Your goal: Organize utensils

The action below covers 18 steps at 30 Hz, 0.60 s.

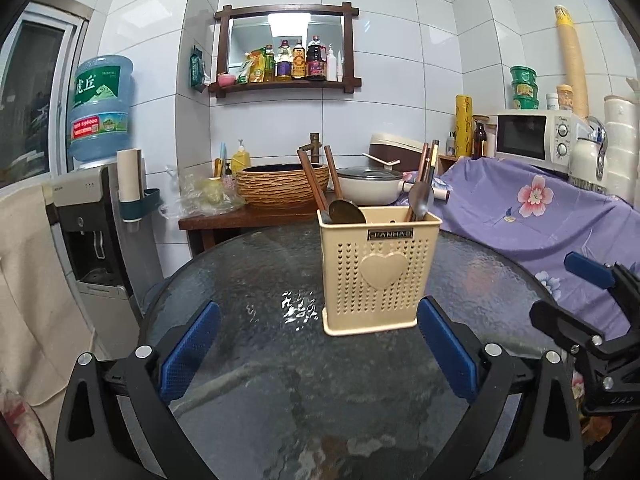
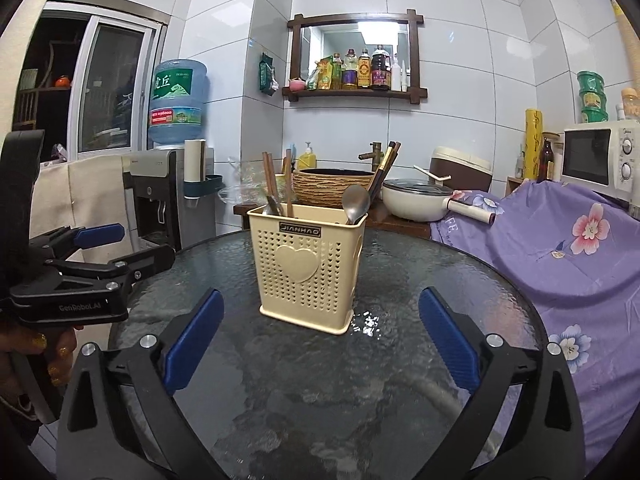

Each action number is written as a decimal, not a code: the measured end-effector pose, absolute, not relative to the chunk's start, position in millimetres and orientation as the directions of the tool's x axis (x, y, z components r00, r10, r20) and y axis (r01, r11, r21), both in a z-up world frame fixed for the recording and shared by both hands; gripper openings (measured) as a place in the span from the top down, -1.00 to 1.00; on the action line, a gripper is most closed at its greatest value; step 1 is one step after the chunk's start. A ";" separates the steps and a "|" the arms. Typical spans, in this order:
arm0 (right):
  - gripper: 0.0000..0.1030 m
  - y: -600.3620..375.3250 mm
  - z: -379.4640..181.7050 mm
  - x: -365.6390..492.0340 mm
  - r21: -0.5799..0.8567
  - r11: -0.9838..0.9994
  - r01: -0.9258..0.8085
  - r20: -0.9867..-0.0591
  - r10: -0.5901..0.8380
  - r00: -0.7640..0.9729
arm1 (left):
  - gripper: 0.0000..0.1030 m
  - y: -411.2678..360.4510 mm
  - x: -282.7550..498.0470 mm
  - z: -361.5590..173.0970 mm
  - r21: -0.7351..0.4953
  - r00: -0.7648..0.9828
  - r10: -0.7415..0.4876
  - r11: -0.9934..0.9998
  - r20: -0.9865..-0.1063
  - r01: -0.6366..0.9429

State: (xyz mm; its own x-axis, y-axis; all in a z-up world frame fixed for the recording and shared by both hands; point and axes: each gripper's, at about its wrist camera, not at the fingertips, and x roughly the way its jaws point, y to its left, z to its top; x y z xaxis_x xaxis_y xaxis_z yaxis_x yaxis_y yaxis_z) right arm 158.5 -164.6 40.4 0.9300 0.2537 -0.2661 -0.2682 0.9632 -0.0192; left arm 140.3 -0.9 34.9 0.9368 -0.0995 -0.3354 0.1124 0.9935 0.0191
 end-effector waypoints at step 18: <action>-0.89 -162.0 17.3 38.7 -0.001 0.960 -0.281 -0.203 0.275 0.940 | -0.87 8.5 37.6 -2.2 -0.015 0.937 -0.100 0.995 -0.335 0.101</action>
State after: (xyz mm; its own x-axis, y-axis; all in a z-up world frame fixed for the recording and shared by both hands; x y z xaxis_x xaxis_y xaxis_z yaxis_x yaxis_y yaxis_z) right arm 38.7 -162.0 17.3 0.9399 0.2749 -0.2026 -0.2809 0.9597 -0.0010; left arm 37.6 8.5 -2.2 0.9369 -0.1005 -0.3348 0.1013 0.9947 -0.0150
